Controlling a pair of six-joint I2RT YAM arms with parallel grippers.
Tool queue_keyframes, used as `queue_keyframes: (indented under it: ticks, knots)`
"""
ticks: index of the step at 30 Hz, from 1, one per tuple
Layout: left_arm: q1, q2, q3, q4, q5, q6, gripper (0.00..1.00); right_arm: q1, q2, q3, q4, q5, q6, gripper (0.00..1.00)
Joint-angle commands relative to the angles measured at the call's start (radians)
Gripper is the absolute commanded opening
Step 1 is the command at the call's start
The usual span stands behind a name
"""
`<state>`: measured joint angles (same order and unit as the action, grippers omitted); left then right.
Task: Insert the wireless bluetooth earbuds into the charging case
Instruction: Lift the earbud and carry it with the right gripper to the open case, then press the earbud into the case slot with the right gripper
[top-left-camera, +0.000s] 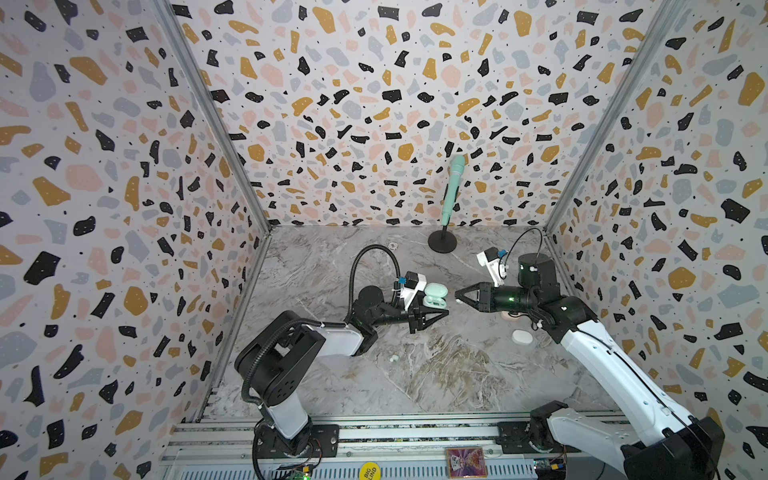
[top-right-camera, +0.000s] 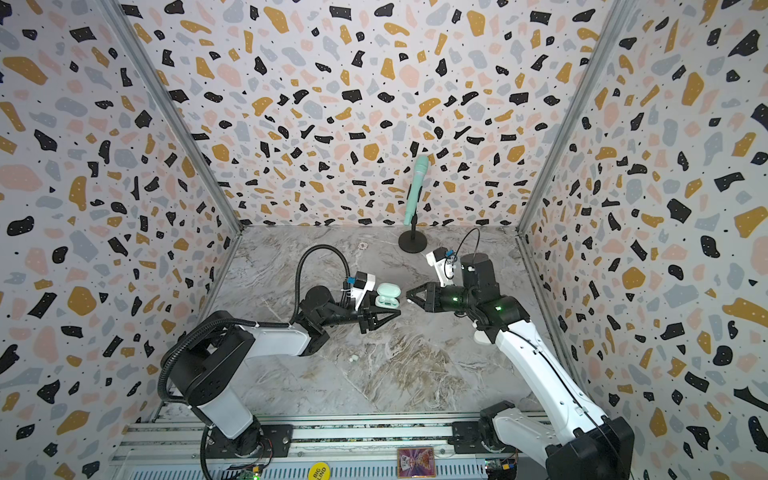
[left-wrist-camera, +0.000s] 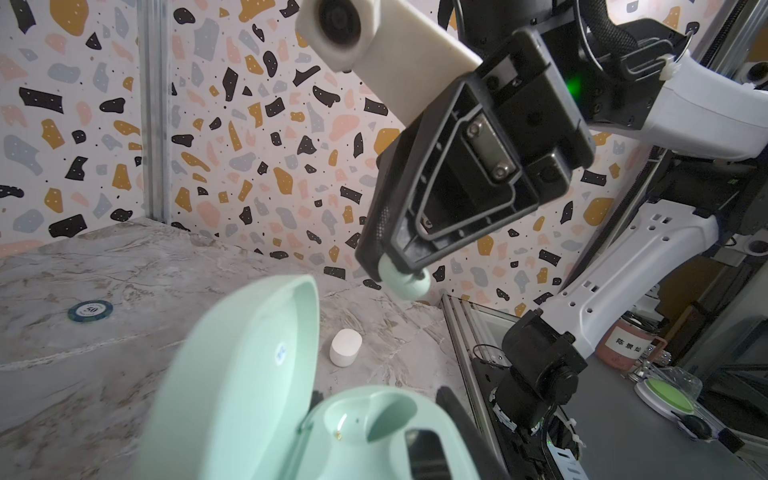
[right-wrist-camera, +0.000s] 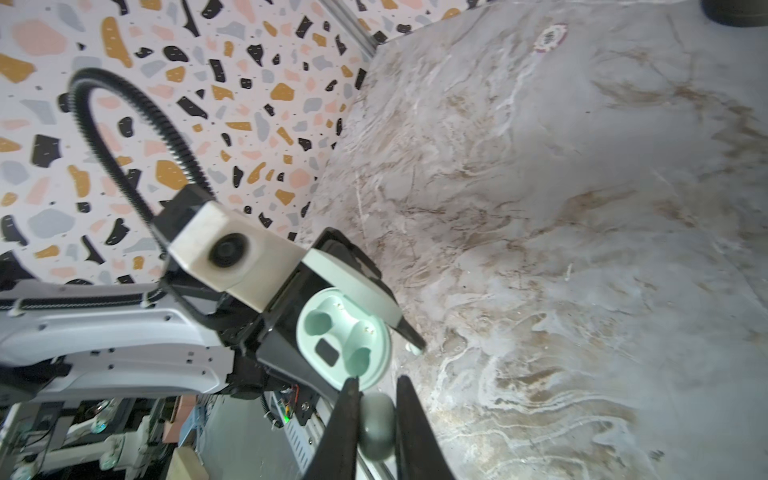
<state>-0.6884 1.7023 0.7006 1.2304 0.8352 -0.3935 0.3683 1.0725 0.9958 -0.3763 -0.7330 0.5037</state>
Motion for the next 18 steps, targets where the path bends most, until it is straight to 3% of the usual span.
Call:
queue_keyframes:
  ticks: [1,7,14,18]
  knots:
    - [-0.009,0.008,0.031,0.097,0.040,0.002,0.32,0.000,-0.026,0.014,0.038,-0.115,-0.015,0.16]
    - [-0.031,0.025,0.037,0.178,0.068,-0.044,0.32,0.024,-0.017,0.010,0.061,-0.176,-0.032,0.16]
    - [-0.046,0.072,0.026,0.390,0.075,-0.182,0.32,0.057,0.004,0.023,0.051,-0.180,-0.047,0.16]
    - [-0.048,0.072,0.025,0.427,0.076,-0.206,0.32,0.060,0.006,0.021,0.042,-0.174,-0.051,0.16]
